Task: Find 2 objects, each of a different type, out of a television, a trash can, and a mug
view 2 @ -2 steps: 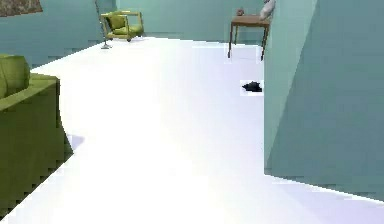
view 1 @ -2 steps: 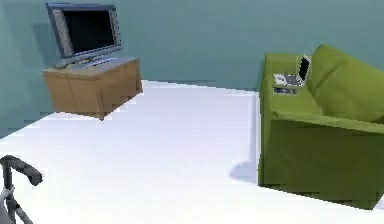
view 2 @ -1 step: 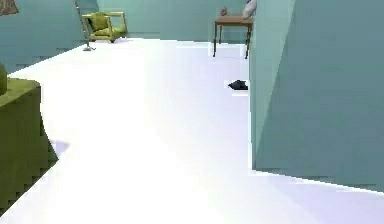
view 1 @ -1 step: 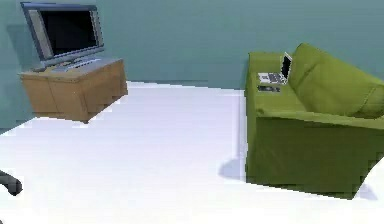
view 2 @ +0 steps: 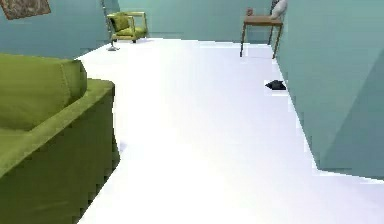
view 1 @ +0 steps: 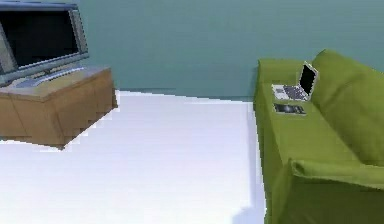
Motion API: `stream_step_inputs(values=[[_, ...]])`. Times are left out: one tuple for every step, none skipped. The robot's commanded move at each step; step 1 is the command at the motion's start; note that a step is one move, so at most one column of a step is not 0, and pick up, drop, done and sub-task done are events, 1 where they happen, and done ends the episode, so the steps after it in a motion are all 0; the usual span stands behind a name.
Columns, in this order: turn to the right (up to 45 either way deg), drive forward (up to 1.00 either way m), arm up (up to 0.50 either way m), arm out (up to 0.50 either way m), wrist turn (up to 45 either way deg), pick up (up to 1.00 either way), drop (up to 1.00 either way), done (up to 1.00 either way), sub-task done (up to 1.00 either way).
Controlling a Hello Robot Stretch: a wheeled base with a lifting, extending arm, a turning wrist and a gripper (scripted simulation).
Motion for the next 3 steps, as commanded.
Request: stream_step_inputs(values=[[-6.0, 0.0, 0.0, 0.0, 0.0, 0.0, 0.0, 0.0, 0.0], [0.0, 0.5, 0.0, 0.0, 0.0, 0.0, 0.0, 0.0, 0.0], [-45.0, 0.0, 0.0, 0.0, 0.0, 0.0, 0.0, 0.0, 0.0]])
